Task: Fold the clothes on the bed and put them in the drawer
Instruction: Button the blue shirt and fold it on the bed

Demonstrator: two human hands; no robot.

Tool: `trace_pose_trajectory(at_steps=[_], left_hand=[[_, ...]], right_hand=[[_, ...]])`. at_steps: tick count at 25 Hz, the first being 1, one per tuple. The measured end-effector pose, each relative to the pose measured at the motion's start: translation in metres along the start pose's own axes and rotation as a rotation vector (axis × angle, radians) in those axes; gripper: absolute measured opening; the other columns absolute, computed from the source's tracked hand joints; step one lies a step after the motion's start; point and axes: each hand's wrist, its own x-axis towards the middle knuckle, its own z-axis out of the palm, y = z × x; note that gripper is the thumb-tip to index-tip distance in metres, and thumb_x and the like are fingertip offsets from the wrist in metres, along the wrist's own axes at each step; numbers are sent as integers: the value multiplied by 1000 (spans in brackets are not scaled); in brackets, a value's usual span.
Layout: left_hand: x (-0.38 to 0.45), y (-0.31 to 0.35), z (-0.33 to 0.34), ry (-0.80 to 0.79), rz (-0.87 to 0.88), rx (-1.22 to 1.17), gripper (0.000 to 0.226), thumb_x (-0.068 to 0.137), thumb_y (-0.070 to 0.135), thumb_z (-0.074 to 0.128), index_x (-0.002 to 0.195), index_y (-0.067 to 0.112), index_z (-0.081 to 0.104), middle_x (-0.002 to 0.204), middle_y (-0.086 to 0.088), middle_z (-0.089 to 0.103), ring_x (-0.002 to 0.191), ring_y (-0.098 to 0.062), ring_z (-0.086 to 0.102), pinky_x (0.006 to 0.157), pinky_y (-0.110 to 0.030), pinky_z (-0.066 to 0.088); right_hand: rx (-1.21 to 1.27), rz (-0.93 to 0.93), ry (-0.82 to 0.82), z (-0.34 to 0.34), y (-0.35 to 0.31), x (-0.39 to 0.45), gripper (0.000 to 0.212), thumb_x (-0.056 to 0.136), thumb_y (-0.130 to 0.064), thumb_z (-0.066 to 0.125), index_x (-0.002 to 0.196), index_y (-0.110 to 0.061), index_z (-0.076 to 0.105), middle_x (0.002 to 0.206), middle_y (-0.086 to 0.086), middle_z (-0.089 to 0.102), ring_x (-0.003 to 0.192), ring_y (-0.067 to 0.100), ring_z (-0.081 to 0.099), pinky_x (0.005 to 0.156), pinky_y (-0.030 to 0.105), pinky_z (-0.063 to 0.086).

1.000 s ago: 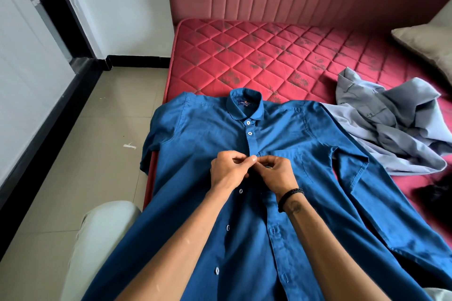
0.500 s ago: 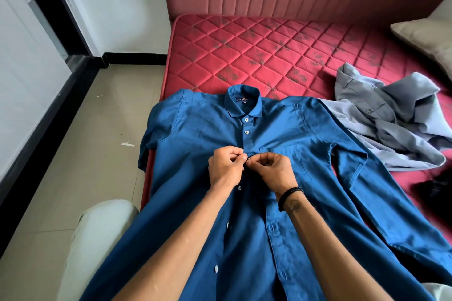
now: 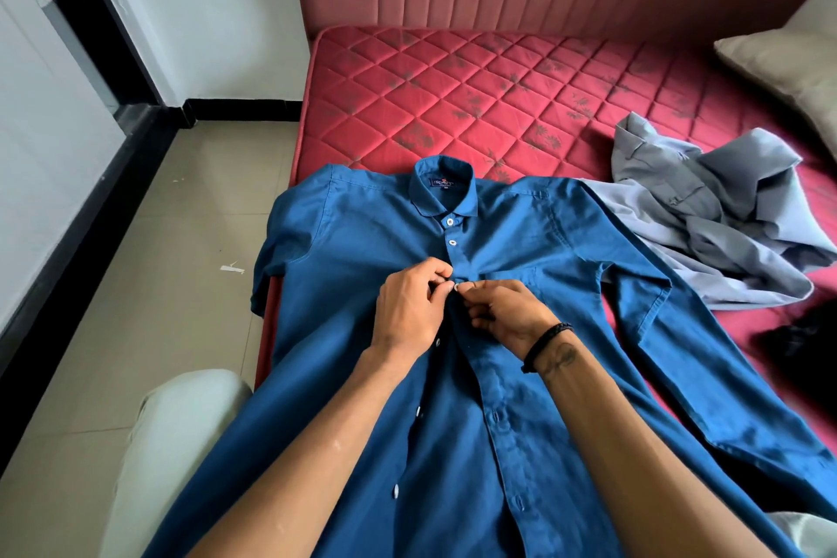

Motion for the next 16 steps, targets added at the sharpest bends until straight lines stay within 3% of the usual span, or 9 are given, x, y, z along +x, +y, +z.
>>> trace_pose_trajectory(at_steps=[3,5,6,9,12,16], left_hand=[[-4,1,-16,-55,-20,39,30,76,29,87,101,30,71,85,13,63,62,-1,54,71,-30,54],[-19,3,-26,-76,-5,91,12,83,27,81,93,29,74,80,12,59,63,0,54,73,-33,54],[-29,3,-27,-104,14,127,5,87,25,77,92,27,75,81,10,61,67,-2,57,74,-35,54],[-56,4,-23,-254,20,285,13,96,22,67,106,21,76,100,-1,66,94,-24,65,83,-42,54],[-58,5,-25,-316,16,398,13,96,20,66,107,18,73,106,-4,64,102,-29,63,85,-42,52],[-59,13,-26,-351,-45,499,15,93,10,69,106,16,68,111,-5,63,106,-28,60,84,-39,51]], right_hand=[[-120,-171,222,-5,10,-11,13,95,-10,68,82,-12,71,70,2,63,61,13,54,59,26,47],[-334,-342,381,-7,26,-31,8,87,-19,78,83,-19,72,70,-5,66,59,10,58,63,27,50],[-434,-400,407,-6,36,-44,13,82,-25,83,86,-21,71,74,-8,66,60,8,59,64,26,51],[-785,-438,452,3,66,-70,33,74,-39,88,97,-28,68,94,-10,60,79,10,59,67,31,48],[-1038,-488,524,8,80,-74,26,82,-43,79,98,-24,71,99,-5,59,98,20,60,62,33,47],[-1183,-463,556,12,72,-72,17,98,-27,57,92,-14,65,97,3,59,100,29,58,60,34,37]])
